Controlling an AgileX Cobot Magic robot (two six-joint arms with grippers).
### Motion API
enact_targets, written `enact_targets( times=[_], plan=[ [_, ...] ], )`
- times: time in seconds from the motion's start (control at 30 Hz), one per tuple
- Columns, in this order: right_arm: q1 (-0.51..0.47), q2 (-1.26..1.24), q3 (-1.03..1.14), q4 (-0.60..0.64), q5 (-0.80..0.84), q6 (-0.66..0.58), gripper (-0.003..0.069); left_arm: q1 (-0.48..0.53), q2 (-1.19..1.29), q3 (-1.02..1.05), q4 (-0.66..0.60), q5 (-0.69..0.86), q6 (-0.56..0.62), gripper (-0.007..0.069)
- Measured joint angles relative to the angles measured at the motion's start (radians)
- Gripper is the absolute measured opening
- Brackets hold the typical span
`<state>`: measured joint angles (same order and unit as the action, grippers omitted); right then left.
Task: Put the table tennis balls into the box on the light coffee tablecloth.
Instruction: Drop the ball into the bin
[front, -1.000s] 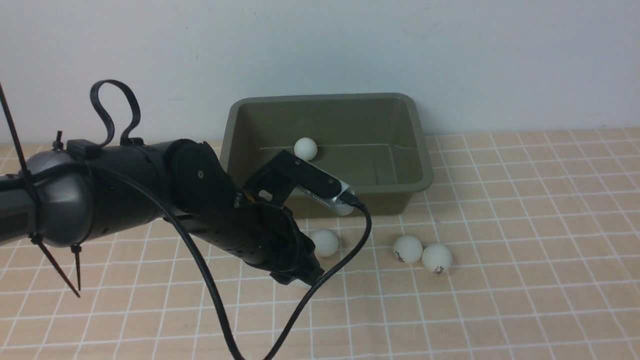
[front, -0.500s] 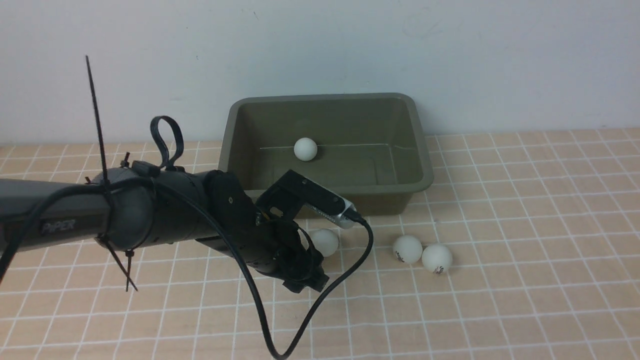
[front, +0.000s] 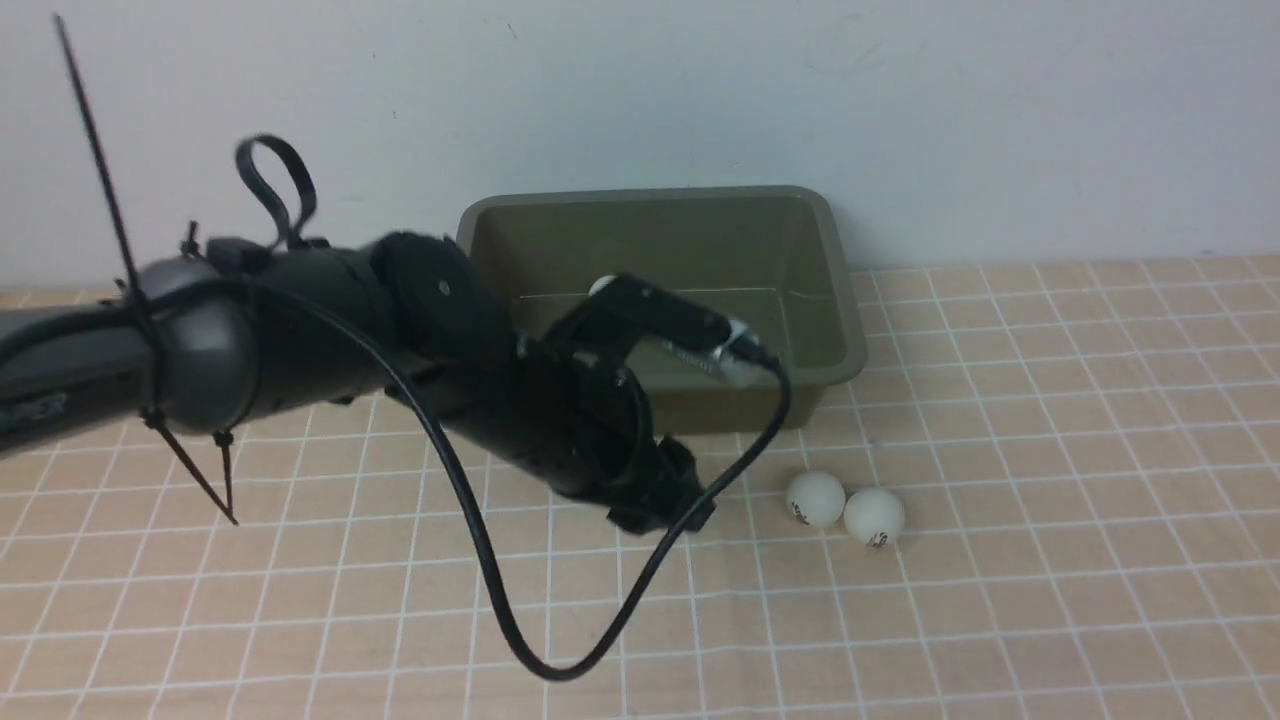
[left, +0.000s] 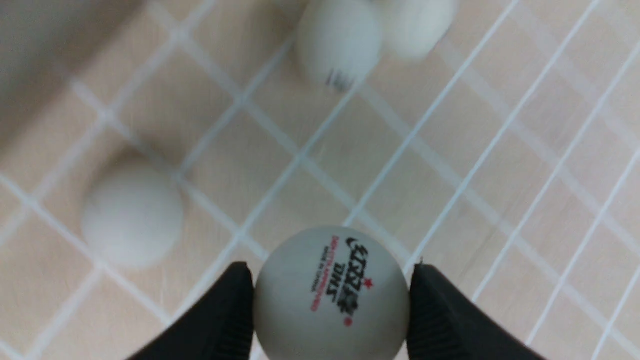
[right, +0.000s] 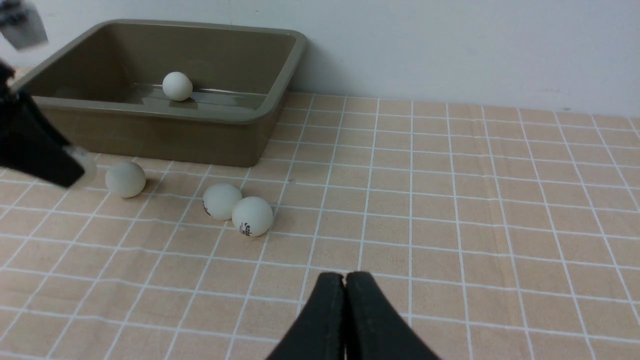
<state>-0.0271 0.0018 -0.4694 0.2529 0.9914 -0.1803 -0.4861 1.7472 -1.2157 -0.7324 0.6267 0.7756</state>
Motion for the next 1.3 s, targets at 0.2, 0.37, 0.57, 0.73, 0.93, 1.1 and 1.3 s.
enact_targets(
  times=[0.2,0.37,0.57,0.73,0.93,1.1,1.3],
  plan=[
    [0.0,0.0,0.0,-0.005,0.0,0.0,-0.0015,0.066,0.051,-0.152,-0.036,-0.062,0.069,0.0312],
    [0.0,0.0,0.0,-0.006,0.0,0.0,-0.0015,0.133,0.214,-0.296,-0.028,-0.047,0.194,0.0312],
    [0.0,0.0,0.0,-0.007,0.0,0.0,-0.0015,0.168,0.323,-0.436,-0.008,0.059,0.144,0.0399],
    [0.0,0.0,0.0,-0.007,0.0,0.0,-0.0015,0.197,0.297,-0.541,0.089,0.202,-0.123,0.0387],
    [0.0,0.0,0.0,-0.007,0.0,0.0,-0.0015,0.198,0.22,-0.666,0.26,0.539,-0.415,0.0182],
    [0.0,0.0,0.0,-0.015,0.0,0.0,-0.0015,0.154,0.194,-0.668,0.287,0.599,-0.468,-0.0029],
    [0.0,0.0,0.0,-0.019,0.0,0.0,-0.0015,0.04,0.086,-0.46,0.351,0.597,-0.497,-0.0069]
  ],
)
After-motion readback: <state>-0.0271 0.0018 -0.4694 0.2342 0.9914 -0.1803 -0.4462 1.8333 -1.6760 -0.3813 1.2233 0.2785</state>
